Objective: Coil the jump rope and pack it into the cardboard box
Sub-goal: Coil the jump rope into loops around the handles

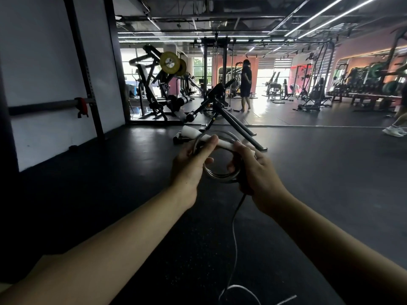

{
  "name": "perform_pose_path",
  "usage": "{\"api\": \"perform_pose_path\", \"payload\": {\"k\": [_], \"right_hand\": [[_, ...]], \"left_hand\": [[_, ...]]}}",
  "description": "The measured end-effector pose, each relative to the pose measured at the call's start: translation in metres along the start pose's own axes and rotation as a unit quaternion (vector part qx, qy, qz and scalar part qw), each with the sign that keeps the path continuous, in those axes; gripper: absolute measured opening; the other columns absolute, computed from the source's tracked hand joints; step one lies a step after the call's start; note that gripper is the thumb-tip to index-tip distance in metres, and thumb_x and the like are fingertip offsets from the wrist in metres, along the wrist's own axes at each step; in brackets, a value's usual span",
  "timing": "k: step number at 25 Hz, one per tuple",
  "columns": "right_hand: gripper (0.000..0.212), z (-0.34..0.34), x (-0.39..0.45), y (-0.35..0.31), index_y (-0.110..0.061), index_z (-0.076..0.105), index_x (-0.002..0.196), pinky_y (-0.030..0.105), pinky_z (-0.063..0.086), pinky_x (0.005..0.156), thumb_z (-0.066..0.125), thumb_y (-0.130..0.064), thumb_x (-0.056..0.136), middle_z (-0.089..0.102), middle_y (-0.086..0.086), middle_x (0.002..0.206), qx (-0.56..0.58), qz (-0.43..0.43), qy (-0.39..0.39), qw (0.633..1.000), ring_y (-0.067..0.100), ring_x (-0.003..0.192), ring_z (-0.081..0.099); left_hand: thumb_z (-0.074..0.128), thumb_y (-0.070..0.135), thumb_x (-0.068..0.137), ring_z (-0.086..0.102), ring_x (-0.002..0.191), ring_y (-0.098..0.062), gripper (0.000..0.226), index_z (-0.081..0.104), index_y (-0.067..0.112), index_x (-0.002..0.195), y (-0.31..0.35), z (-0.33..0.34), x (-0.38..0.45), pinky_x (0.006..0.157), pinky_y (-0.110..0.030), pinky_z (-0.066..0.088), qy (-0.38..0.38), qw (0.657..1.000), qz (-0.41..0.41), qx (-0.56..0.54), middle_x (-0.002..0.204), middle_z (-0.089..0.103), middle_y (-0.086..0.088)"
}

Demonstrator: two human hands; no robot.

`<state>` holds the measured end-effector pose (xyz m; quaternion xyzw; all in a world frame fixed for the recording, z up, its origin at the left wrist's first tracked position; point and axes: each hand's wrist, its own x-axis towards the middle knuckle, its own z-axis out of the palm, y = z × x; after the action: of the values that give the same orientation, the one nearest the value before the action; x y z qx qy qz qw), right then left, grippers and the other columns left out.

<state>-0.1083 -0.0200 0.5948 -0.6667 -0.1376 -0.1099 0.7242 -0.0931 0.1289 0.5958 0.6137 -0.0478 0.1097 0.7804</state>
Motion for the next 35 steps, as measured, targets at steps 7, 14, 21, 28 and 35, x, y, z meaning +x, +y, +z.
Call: {"api": "perform_pose_path", "payload": {"k": [7,14,21,28,35], "right_hand": [[0.031,-0.014,0.014,-0.028,-0.029,0.068,0.076,0.014,0.034,0.040,0.057,-0.019,0.103,0.061,0.002,0.062,-0.221,-0.061,-0.168,0.959,0.002,0.043,0.049],[0.024,-0.001,0.030,-0.039,-0.035,0.071,0.070,0.026,0.039,0.055,0.070,-0.041,0.094,0.060,-0.009,0.061,-0.331,-0.103,-0.213,0.913,0.008,0.056,0.050],[0.073,-0.025,0.027,-0.009,-0.007,0.070,0.086,0.031,0.042,0.054,0.045,-0.075,0.091,0.061,0.014,0.075,-0.152,0.019,-0.136,0.979,0.027,0.063,0.050],[0.065,-0.006,0.004,0.038,-0.030,0.073,0.100,0.032,0.045,0.060,0.032,-0.080,0.090,0.065,0.001,0.073,0.017,0.085,-0.125,0.988,0.021,0.065,0.056],[0.019,0.031,-0.007,0.043,-0.016,0.071,0.088,0.012,0.042,0.043,0.061,-0.026,0.101,0.068,-0.007,0.059,0.082,0.016,0.055,0.995,-0.002,0.047,0.058]], "left_hand": [[0.089,0.045,0.067,0.051,0.126,-0.005,0.092,0.043,0.035,0.146,0.058,-0.036,0.025,0.098,-0.024,0.041,-0.215,0.835,0.200,0.466,0.140,0.058,0.010],[0.080,0.033,0.084,0.073,0.061,-0.009,0.023,0.068,0.014,0.082,0.051,-0.015,0.028,0.056,-0.017,0.050,-0.326,0.805,0.073,0.491,0.061,0.072,0.005],[0.063,0.036,0.097,0.071,0.062,-0.021,0.030,0.059,0.007,0.088,0.023,-0.020,0.008,0.066,-0.029,0.053,-0.224,0.939,0.079,0.249,0.052,0.053,0.006],[0.056,0.060,0.094,0.063,0.068,-0.013,0.046,0.059,0.020,0.073,-0.009,0.015,0.009,0.076,-0.033,0.050,0.088,0.992,-0.033,-0.083,0.050,0.059,0.011],[0.052,0.069,0.091,0.071,0.088,-0.019,0.051,0.068,0.021,0.086,-0.032,0.022,0.005,0.077,-0.036,0.056,0.099,0.995,-0.031,-0.002,0.090,0.073,0.001]]}}
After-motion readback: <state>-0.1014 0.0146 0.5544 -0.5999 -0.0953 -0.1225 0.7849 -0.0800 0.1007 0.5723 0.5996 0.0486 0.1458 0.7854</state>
